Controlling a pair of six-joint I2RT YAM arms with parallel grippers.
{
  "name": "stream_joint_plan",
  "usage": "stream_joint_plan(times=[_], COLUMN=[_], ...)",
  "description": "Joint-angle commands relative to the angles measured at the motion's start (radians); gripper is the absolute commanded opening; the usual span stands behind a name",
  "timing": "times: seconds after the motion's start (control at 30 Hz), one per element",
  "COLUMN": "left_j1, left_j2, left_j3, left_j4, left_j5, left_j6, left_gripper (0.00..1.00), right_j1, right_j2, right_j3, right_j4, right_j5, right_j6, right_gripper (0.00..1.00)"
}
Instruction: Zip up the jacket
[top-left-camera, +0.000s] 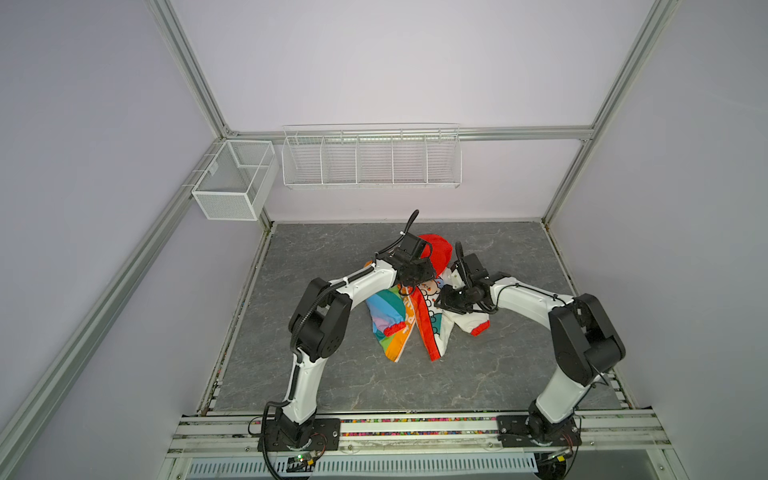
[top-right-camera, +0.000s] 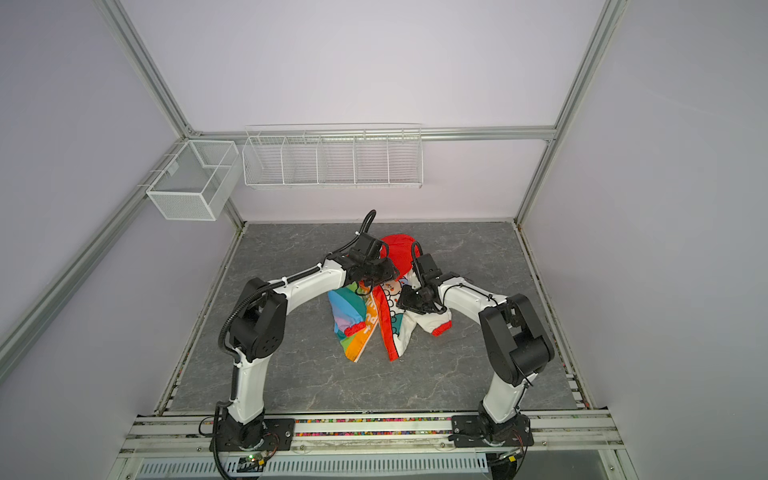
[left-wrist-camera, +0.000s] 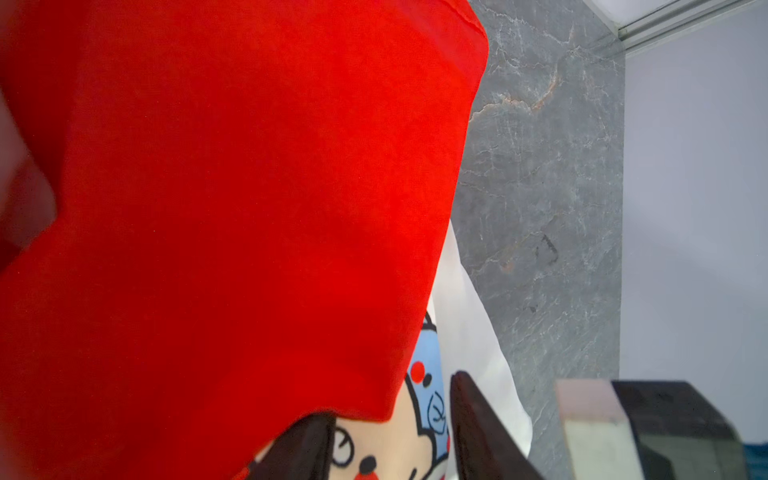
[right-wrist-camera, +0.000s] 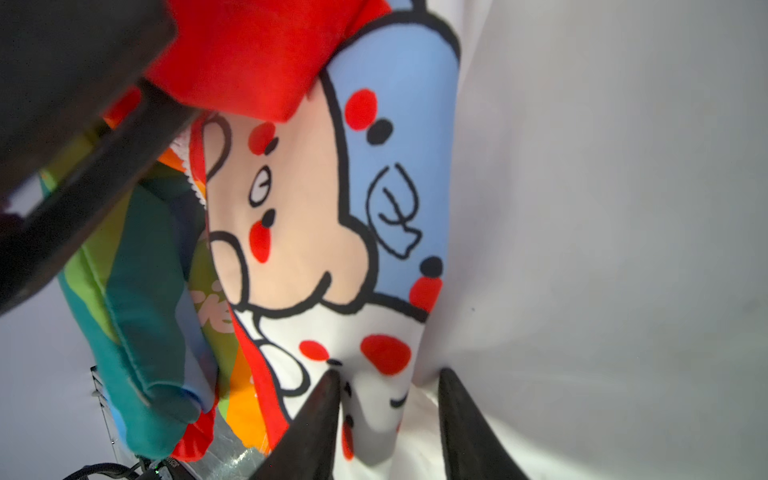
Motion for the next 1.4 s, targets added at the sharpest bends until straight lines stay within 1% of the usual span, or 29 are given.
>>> stream_joint_plan(times=[0.0,0.03,0.07,0.13,0.2,0.23,0.27,0.4,0.57,0.8,0.93,1.07,1.33,1.37], left_j1=[0.02,0.026,0.031,0.043,0.058,0.067,0.076,0.118,0.179,0.247,0.272,0.296,0.334,0.339], left_j2=[0.07,0.085,0.092,0.096,0.083,0.07,0.06,0.016,-0.004,0.015,0.056,0.104,0.175,0.179], left_j3=[0.092,0.117,0.132,0.159,0.168,0.171,0.174,0.185,0.21,0.287,0.343,0.385,0.46,0.464], left_j4=[-0.021,-0.033,-0.039,-0.054,-0.05,-0.051,-0.053,-0.062,-0.074,-0.079,-0.078,-0.044,-0.077,-0.085], left_j5=[0.008,0.01,0.012,0.011,0.018,0.02,0.021,0.025,0.051,0.091,0.115,0.133,0.063,0.052], left_j6=[-0.002,0.004,0.01,0.017,0.016,0.015,0.016,0.029,0.029,0.008,-0.021,-0.07,-0.104,-0.106], left_gripper=[0.33,0.25,0.19,0.06,0.0,0.0,0.0,0.0,0.0,0.0,0.0,0.0,0.0,0.02], right_j1=[0.003,0.002,0.003,0.002,0.002,0.001,0.002,0.002,0.002,0.002,0.002,0.001,-0.007,-0.008], right_j2=[-0.002,0.0,0.0,-0.004,-0.01,-0.016,-0.022,-0.069,-0.171,-0.327,-0.376,-0.375,-0.254,-0.246], right_j3=[-0.004,0.0,0.002,0.002,0.001,0.001,0.002,-0.01,-0.048,-0.096,-0.116,-0.135,-0.13,-0.128], right_j4=[0.007,0.003,-0.001,-0.003,-0.007,-0.009,-0.012,-0.023,-0.047,-0.092,-0.107,-0.112,-0.137,-0.139], right_j5=[-0.022,-0.023,-0.025,-0.027,-0.027,-0.028,-0.031,-0.039,-0.037,-0.045,-0.061,-0.05,-0.005,-0.006], right_j6=[0.002,0.001,-0.001,-0.003,-0.007,-0.008,-0.009,-0.015,-0.02,-0.014,-0.01,-0.014,-0.028,-0.031], right_gripper=[0.37,0.35,0.32,0.23,0.13,0.08,0.07,0.07,0.07,0.07,0.07,0.07,0.07,0.09])
